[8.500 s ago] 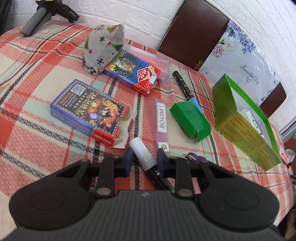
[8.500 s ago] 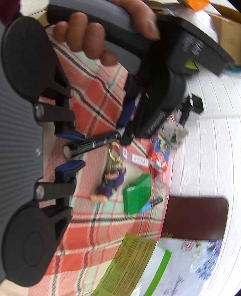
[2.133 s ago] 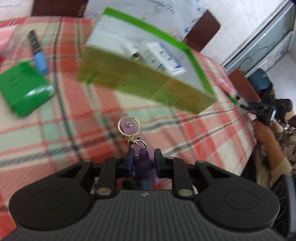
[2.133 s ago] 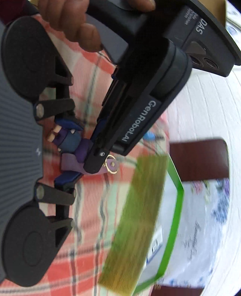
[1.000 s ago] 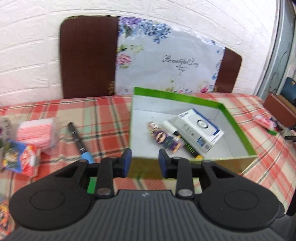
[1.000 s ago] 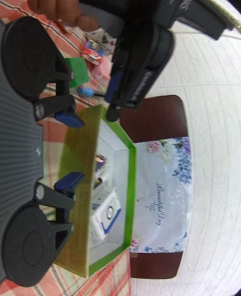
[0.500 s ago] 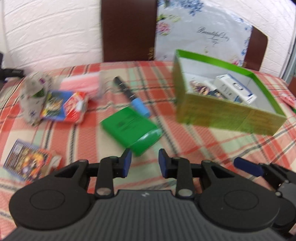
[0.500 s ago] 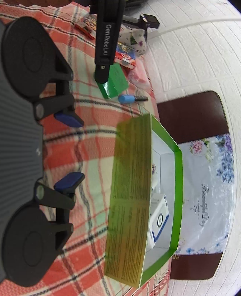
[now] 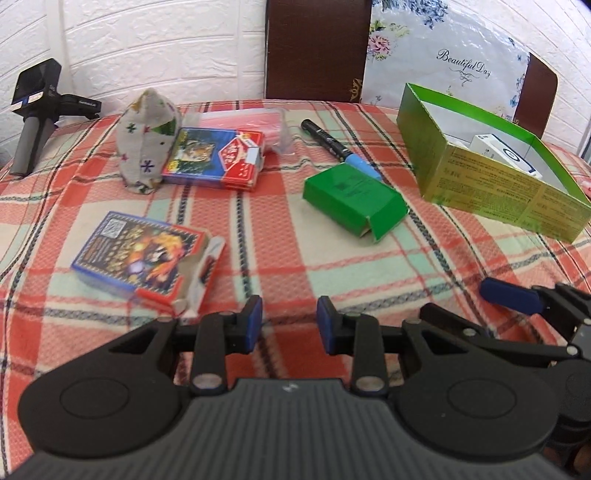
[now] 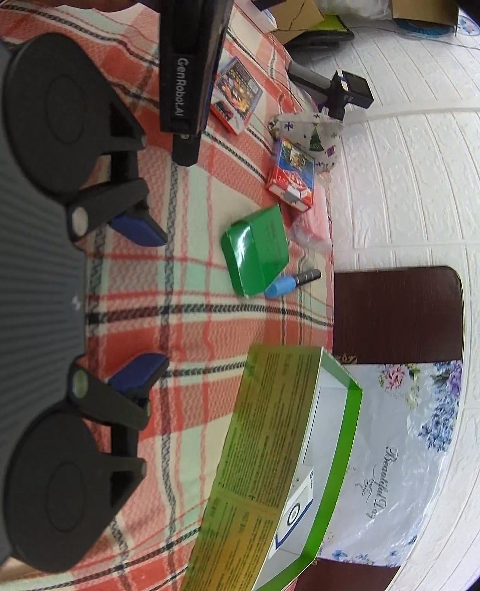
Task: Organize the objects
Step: 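Move the left gripper to the blue card deck box, then grasp the blue card deck box with the left gripper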
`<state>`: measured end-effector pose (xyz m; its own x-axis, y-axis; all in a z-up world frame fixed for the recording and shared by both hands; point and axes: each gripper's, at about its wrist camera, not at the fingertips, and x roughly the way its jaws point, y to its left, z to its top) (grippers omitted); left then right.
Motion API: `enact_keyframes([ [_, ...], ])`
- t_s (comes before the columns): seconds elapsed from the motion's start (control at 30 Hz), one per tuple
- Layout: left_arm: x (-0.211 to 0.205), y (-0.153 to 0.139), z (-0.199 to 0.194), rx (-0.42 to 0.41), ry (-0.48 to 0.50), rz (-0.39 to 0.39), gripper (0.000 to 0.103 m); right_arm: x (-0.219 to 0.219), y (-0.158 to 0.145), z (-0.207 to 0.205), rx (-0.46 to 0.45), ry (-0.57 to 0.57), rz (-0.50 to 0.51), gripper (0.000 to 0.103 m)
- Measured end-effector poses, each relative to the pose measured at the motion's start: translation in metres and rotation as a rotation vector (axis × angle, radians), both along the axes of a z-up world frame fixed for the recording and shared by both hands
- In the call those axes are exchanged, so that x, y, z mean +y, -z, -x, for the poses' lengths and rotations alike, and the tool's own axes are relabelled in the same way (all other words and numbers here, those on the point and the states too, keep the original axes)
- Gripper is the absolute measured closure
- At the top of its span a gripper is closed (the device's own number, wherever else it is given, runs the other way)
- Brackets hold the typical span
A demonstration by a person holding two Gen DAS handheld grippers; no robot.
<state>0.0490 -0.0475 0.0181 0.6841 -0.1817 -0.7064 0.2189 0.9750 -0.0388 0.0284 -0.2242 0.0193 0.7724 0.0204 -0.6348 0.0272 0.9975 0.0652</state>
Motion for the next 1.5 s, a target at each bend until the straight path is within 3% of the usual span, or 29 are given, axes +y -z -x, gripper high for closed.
enact_keyframes([
  [0.27,0.048,0.003,0.031,-0.022,-0.006,0.027,0.068,0.058,0.004,0.007,-0.007,-0.226,0.035,0.040],
  [0.4,0.101,0.000,0.033,-0.019,-0.139,0.064,0.069,0.091,0.005,-0.002,-0.017,-0.354,0.068,0.039],
  [0.53,0.151,-0.003,0.025,-0.016,-0.256,0.107,0.074,0.112,0.003,-0.031,-0.033,-0.393,0.083,0.037],
  [0.57,0.161,-0.004,0.022,-0.015,-0.284,0.114,0.074,0.114,0.003,-0.040,-0.043,-0.393,0.086,0.035],
  [0.7,0.186,-0.009,0.008,0.010,-0.351,0.184,0.074,0.125,0.004,-0.075,-0.082,-0.457,0.121,0.003],
  [0.8,0.191,-0.014,-0.003,0.031,-0.348,0.247,0.061,0.135,0.010,-0.097,-0.046,-0.530,0.145,0.002],
  [0.87,0.189,-0.016,-0.008,0.059,-0.318,0.316,0.059,0.137,0.009,-0.104,-0.031,-0.549,0.113,0.006],
  [0.93,0.182,-0.016,-0.010,0.084,-0.291,0.366,0.059,0.138,0.007,-0.107,-0.008,-0.567,0.051,0.034],
  [1.0,0.174,-0.013,-0.011,0.103,-0.272,0.386,0.060,0.142,0.005,-0.100,-0.002,-0.567,0.064,0.040],
  [1.1,0.166,-0.008,-0.007,0.118,-0.277,0.395,0.060,0.143,0.004,-0.083,0.024,-0.570,0.037,0.042],
  [1.23,0.158,-0.007,0.001,0.131,-0.260,0.413,0.062,0.148,0.005,-0.041,0.005,-0.621,0.076,0.043],
  [1.5,0.122,-0.003,0.017,0.154,-0.172,0.407,0.071,0.117,0.005,-0.003,-0.012,-0.531,0.079,0.044],
])
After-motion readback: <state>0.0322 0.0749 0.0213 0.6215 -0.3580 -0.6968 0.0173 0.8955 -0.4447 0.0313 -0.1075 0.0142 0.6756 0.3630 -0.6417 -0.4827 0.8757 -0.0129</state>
